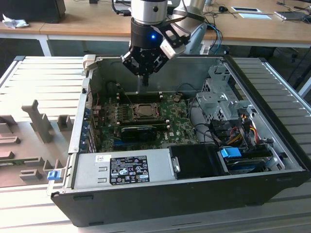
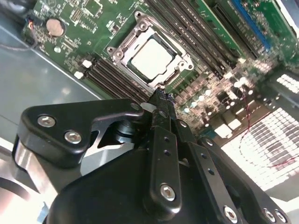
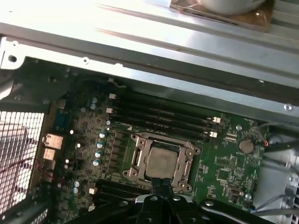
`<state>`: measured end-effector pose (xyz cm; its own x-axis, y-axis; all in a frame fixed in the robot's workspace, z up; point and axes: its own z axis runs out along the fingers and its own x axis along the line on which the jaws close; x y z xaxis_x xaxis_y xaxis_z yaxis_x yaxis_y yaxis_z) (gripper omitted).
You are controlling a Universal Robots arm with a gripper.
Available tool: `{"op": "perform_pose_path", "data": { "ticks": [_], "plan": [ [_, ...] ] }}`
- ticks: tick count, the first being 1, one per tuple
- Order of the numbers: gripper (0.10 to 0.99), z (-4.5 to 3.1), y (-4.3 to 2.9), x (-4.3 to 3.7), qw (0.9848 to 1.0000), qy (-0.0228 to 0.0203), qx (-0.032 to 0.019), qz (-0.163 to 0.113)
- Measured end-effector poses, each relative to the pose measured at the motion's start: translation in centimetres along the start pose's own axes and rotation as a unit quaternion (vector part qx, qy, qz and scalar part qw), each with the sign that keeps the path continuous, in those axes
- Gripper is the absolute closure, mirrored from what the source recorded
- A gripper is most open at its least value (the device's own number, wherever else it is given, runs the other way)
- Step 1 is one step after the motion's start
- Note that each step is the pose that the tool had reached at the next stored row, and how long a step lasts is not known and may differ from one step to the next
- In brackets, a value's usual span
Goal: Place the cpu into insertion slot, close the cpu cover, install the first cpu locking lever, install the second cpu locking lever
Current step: 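Install the first cpu locking lever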
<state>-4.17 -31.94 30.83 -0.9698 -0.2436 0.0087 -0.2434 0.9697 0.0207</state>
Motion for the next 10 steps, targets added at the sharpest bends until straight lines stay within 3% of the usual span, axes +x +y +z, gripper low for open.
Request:
{"op": "perform_pose_path", "data": {
  "ticks": [6, 10],
  "plan": [
    [0.980, 0.24, 0.22, 0.87, 1.0000, -0.0026, -0.0010, -0.001],
    [0.980, 0.31, 0.24, 0.95, 1.0000, -0.0030, -0.0009, 0.004]
  ]
}}
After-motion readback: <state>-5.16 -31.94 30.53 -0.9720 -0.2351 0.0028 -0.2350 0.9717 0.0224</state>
